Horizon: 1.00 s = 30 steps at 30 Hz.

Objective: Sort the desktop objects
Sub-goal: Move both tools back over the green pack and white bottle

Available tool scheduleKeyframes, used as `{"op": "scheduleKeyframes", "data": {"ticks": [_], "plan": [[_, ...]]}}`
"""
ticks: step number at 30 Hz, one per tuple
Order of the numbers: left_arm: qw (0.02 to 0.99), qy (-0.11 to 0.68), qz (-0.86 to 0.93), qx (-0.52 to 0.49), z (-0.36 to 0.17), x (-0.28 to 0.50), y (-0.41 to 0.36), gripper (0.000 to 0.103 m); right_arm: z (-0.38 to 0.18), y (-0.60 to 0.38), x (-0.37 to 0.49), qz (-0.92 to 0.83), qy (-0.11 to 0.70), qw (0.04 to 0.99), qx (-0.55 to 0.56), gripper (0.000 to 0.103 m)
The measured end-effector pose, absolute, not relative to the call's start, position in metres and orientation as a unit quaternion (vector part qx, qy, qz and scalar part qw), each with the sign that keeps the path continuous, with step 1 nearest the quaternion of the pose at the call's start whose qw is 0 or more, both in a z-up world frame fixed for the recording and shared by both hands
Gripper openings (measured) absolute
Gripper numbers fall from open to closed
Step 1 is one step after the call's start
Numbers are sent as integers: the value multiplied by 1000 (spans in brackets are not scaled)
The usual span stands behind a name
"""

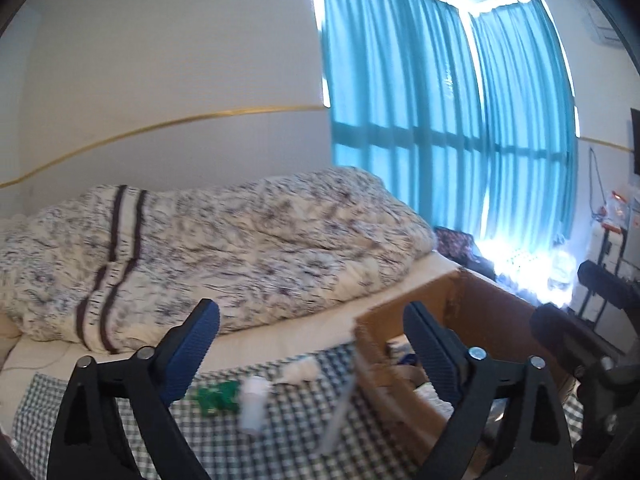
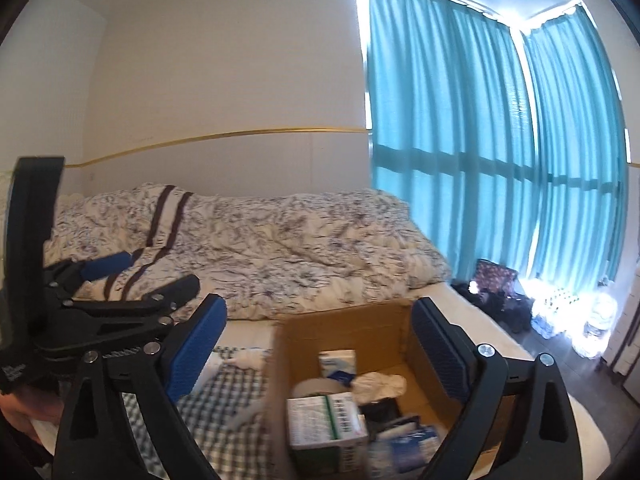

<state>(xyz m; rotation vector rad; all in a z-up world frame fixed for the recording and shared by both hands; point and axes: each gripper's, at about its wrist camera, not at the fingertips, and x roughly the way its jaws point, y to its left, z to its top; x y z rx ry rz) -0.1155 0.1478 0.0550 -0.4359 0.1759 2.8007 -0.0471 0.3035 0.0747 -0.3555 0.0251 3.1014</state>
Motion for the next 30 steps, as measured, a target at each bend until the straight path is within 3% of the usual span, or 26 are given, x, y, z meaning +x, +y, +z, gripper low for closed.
{"op": "scheduleKeyframes", "data": {"ticks": [4, 18, 30], "plan": [[123, 53, 981, -143, 59, -115, 113, 103, 71, 283, -60, 991, 21, -17, -130, 103], [39, 22, 984, -174, 37, -144, 16, 103, 56, 220, -93, 986, 5, -70, -149, 103], [16, 24, 973, -228, -11, -189, -10, 103, 8, 181, -138, 974, -17, -101, -201, 103]]}}
